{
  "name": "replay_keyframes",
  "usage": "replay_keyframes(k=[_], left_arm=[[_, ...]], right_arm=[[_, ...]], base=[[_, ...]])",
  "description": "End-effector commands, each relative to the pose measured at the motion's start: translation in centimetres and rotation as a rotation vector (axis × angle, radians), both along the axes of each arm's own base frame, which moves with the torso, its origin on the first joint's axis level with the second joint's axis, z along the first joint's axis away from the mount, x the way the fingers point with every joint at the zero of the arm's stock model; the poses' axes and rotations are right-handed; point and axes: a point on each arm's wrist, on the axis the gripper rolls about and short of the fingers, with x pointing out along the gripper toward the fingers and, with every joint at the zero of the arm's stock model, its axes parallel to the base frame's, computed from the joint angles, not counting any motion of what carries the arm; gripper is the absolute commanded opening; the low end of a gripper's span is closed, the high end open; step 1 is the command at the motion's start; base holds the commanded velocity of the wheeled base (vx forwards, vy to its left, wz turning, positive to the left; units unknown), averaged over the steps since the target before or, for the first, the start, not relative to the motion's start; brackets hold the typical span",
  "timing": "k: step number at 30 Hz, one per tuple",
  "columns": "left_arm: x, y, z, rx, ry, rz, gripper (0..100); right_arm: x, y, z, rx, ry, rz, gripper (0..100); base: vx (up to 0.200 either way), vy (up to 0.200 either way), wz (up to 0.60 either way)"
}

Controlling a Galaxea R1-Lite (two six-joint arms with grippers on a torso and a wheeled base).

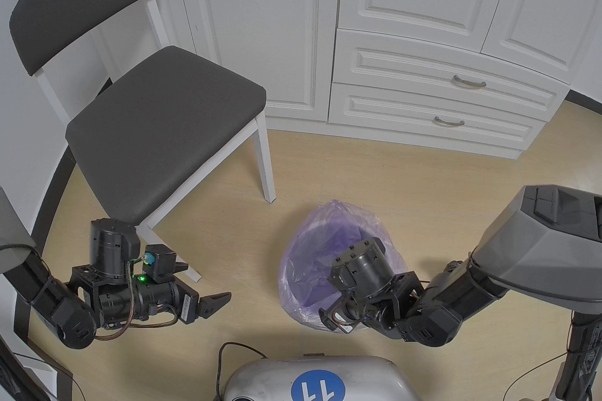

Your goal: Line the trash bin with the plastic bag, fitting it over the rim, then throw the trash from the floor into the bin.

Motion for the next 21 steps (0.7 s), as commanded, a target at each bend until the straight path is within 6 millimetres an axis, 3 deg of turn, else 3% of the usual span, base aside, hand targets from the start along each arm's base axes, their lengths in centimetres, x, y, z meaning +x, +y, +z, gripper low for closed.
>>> replay_keyframes(k=[1,5,11,20,21], left_arm=[[-1.7,2.1,0.1,-0.039,-0.011,0.027,100],[-2.2,3.1,0.7,-0.138,-0.036,0.055,100],[-2.9,4.3,1.6,-0.209,-0.101,0.065,100],[-3.3,4.8,1.5,-0.207,-0.096,0.087,100],[-3.4,4.8,1.4,-0.206,-0.09,0.083,100]], right_arm=[[1.9,1.7,-1.0,-0.002,-0.006,-0.006,100],[3.2,2.5,-4.1,-0.042,0.014,-0.028,100],[5.3,2.7,-5.2,-0.032,-0.002,-0.066,100],[3.6,4.2,-5.4,-0.039,0.005,-0.013,100],[3.6,4.5,-6.1,-0.049,0.011,-0.008,100]], base=[[0.0,0.0,0.0],[0.0,0.0,0.0],[0.0,0.0,0.0],[0.0,0.0,0.0],[0.0,0.0,0.0]])
